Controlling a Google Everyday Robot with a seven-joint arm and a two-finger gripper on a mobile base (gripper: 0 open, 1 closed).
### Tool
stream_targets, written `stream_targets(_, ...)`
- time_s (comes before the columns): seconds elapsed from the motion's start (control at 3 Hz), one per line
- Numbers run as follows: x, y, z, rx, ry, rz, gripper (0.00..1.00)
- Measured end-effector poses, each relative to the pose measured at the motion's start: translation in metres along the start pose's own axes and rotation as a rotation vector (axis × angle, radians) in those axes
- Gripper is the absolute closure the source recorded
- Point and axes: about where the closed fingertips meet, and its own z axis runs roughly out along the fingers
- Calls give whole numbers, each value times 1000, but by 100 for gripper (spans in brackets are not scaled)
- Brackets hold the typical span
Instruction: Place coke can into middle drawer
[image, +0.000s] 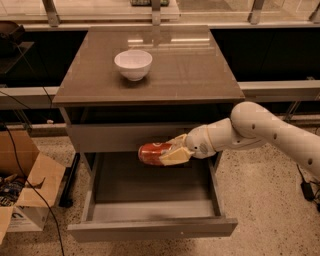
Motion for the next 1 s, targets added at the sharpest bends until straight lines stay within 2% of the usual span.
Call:
stream_targets(0.33,36,-10,18,9,51,24,100)
stream_targets(1.0,117,-28,58,19,114,133,100)
